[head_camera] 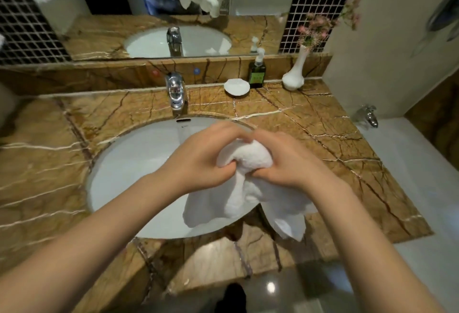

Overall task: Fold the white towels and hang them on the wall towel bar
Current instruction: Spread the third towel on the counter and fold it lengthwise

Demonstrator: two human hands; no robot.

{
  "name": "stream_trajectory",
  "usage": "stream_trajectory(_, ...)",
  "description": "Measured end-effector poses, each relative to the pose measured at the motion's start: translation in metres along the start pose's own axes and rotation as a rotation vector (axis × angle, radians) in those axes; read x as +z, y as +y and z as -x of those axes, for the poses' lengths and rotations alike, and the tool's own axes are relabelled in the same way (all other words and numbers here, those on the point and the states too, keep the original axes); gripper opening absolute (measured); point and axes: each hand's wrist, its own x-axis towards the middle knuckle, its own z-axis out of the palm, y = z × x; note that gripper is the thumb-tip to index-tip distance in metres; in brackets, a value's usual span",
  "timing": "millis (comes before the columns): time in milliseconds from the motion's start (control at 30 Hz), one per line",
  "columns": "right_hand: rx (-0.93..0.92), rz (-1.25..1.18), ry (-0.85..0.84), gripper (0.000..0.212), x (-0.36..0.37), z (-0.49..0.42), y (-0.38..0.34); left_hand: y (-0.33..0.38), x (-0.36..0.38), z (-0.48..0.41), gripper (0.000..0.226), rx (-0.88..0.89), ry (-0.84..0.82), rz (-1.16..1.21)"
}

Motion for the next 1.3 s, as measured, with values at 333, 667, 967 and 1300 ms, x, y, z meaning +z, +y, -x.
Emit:
stream_trajectory(333,0.013,0.227,-0.119,0.052,0.121,0.041,-0.065,-0.019,0.031,0.133,0.039,-0.235,-0.202,-0.075)
stream_trajectory(667,0.008,0.292,0.095,0.059,0.182,0.056,-0.069,-0.042,0.059,0.184,0.047,-0.411,-0.202,-0.177)
stream_trajectory(967,0.045,0.114,0.032,0.090,0.163,0.058,-0.091,-0.029,0.021,0.192,0.046,-0.932,-0.081,0.164)
stream_trajectory(1300,0.149,-0.304,-0.030,0.076,0.145,0.070,-0.148,0.024,0.012,0.155,0.012,-1.090,0.140,0.695)
